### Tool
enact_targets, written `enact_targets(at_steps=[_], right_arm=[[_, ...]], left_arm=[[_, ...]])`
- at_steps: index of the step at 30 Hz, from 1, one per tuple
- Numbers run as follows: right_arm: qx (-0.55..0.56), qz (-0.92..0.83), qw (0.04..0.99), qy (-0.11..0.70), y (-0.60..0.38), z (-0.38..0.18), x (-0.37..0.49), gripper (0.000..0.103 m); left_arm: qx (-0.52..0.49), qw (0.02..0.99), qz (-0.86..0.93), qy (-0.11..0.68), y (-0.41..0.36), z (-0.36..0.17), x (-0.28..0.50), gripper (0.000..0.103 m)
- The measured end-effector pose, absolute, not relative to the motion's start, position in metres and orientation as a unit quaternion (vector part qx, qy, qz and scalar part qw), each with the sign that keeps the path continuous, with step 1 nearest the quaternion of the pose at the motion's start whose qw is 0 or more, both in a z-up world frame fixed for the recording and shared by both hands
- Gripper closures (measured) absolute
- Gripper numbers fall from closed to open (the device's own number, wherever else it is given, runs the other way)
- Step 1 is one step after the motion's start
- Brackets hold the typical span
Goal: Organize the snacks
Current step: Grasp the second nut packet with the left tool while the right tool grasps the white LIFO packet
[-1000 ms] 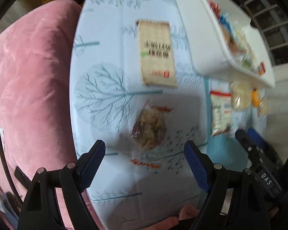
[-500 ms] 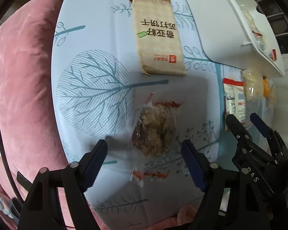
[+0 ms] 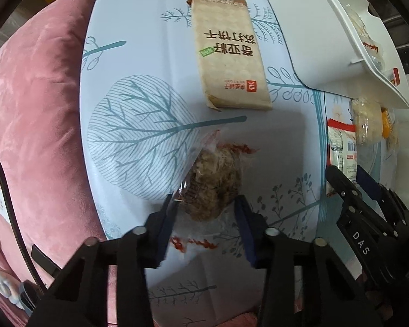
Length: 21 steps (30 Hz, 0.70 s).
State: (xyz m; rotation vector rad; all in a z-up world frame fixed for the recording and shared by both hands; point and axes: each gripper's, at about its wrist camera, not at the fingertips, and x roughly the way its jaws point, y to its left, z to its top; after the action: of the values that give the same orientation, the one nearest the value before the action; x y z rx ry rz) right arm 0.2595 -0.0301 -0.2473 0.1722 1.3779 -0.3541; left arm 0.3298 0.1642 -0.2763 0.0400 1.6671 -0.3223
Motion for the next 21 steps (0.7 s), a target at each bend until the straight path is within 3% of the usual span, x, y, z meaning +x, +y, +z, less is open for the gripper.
enact_targets(at_steps=[3, 21], right_arm=[[0.083, -0.161, 0.752, 0.634, -0.028, -0.246, 0.258, 0.054], [0.109, -0.126, 0.765, 0.622, -0.029, -0.208, 0.223, 0.055]], left_arm=[[0.011, 0.654, -0.147, 0.742, 0.169, -0.276, 0.330, 0.079], [-0.059, 0.647, -0.084, 0.756, 0.207, -0.268, 0.286, 0.079]])
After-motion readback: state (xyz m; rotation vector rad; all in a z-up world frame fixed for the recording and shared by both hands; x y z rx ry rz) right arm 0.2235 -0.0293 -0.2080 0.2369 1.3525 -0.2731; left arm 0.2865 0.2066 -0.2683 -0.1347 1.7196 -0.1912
